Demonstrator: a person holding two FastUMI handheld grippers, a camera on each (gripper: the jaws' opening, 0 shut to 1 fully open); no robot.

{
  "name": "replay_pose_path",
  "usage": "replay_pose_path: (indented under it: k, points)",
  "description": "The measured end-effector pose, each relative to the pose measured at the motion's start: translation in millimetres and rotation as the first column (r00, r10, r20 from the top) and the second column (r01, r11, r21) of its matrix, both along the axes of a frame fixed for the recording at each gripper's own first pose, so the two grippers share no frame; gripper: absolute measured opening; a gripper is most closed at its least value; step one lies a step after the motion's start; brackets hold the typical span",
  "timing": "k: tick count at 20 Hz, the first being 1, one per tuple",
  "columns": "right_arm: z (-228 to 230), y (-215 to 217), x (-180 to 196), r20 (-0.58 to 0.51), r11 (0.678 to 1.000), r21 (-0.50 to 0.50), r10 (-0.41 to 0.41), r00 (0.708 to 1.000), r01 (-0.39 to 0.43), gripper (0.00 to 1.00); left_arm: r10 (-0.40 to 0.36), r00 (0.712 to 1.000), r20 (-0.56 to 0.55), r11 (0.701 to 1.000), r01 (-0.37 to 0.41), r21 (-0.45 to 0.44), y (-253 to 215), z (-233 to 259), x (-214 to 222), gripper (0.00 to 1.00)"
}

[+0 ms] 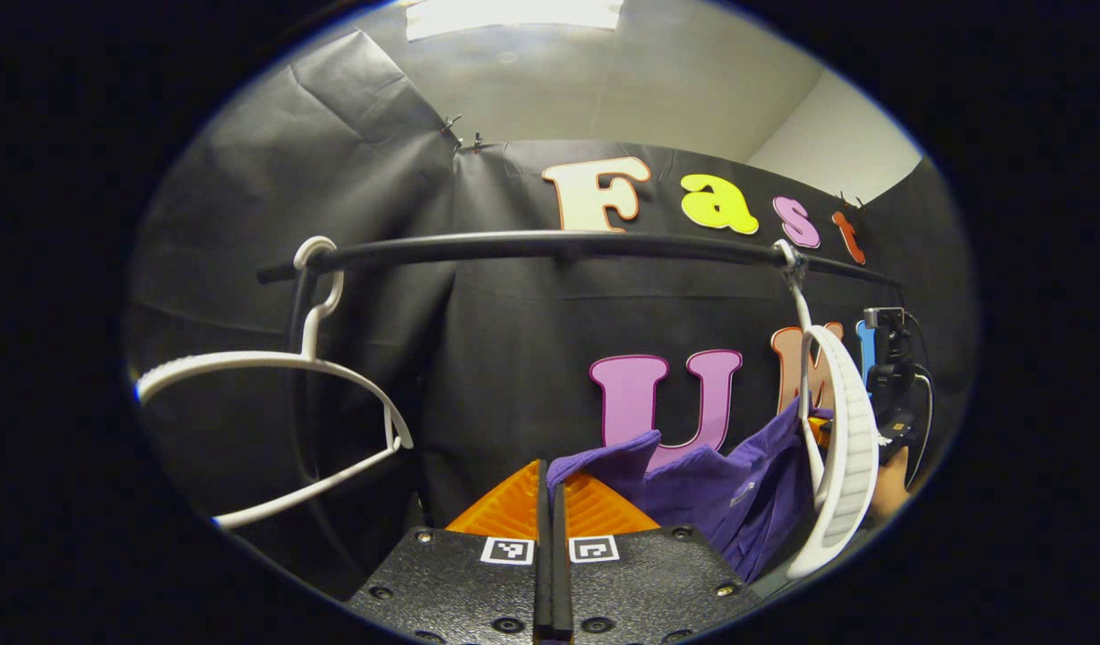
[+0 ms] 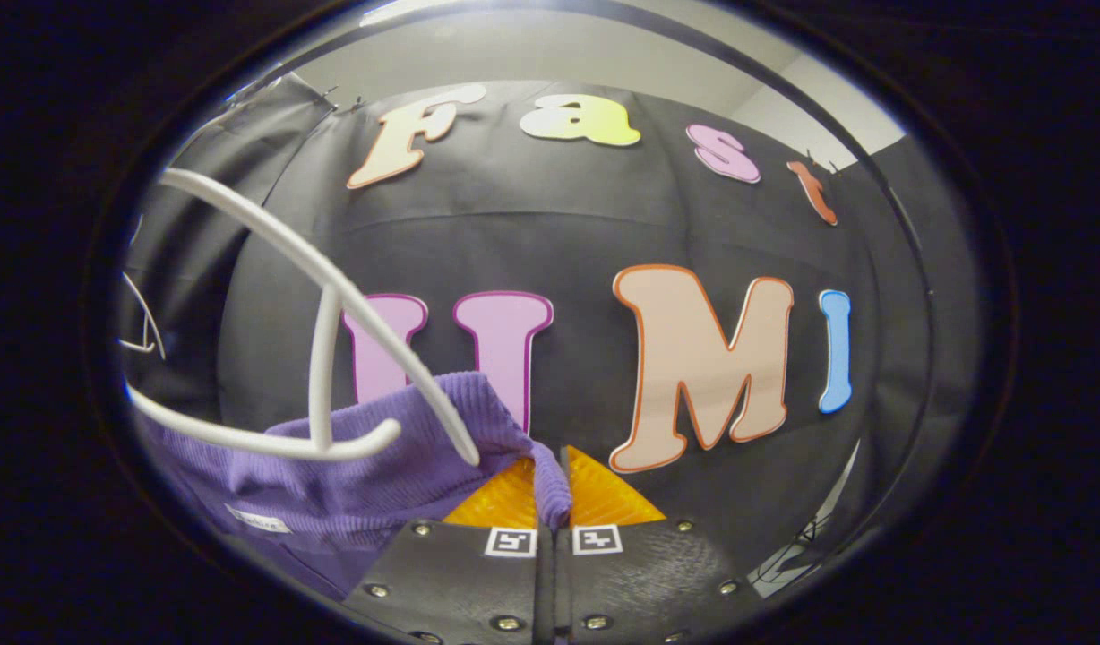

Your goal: Grasp the clothes on the hanger with both hands and then place them into the laundry hamper below.

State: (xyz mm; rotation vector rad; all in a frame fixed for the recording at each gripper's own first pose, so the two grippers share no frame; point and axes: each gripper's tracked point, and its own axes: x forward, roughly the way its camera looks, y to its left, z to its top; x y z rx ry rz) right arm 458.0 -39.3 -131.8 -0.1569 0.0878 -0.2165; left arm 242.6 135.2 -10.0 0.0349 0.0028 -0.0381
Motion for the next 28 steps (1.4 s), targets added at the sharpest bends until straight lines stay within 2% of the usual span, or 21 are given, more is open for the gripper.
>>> replay_pose_path:
  k: [6,10,21,28]
  points:
    - [-27.8,20.0,-30.4,-0.042,0.999,0.02,0.035,0.998,-0.035,0.0,0.008,0.999,-0.046,0.999,-0.009,-0.036,7.8,-26.7,-15.4,0.0]
    - [-29.4,31.3,-60.5,-0.058,0.998,0.008,0.055,0.997,-0.055,0.0,0.0,0.998,-0.061,0.999,-0.002,-0.039,6.0,-34.9,-28.0,0.0]
    - [11.9,69.2,-157.1,-0.031,0.993,0.02,0.117,0.993,-0.116,0.01,-0.028,0.996,-0.081,0.996,0.021,-0.087,-7.0,-35.7,-87.9,0.0]
    - [20.8,98.6,-210.6,-0.015,0.984,0.04,0.173,0.985,-0.172,0.01,-0.103,0.993,-0.065,0.991,0.097,-0.09,-47.8,-34.2,-120.7,0.0]
